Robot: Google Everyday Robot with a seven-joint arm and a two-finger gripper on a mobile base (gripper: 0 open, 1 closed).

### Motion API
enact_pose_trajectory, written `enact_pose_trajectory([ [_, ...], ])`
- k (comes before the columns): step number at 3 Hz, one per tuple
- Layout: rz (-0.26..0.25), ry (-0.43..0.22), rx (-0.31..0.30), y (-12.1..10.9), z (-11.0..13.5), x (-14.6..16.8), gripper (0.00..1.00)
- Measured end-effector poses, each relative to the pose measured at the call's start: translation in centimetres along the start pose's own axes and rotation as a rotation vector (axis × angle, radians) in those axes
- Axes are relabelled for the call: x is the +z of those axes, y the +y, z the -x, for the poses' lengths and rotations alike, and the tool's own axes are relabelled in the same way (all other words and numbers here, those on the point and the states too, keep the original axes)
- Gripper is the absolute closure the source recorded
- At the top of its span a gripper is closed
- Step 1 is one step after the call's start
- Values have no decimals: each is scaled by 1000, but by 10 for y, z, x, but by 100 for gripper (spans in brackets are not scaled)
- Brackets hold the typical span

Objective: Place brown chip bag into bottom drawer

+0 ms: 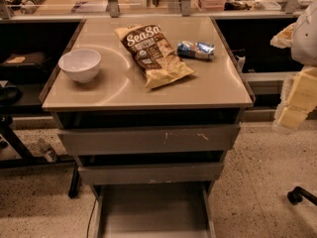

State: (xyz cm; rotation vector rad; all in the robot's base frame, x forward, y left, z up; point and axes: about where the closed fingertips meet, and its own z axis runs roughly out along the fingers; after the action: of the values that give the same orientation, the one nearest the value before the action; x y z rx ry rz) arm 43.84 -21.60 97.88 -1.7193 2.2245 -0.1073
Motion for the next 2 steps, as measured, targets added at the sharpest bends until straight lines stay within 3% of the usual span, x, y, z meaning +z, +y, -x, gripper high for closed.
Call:
enact_pose_trajectory([
  [1, 0, 0, 0, 0, 0, 0, 0],
  [2, -36, -13, -43, -3, 15, 0, 0],
])
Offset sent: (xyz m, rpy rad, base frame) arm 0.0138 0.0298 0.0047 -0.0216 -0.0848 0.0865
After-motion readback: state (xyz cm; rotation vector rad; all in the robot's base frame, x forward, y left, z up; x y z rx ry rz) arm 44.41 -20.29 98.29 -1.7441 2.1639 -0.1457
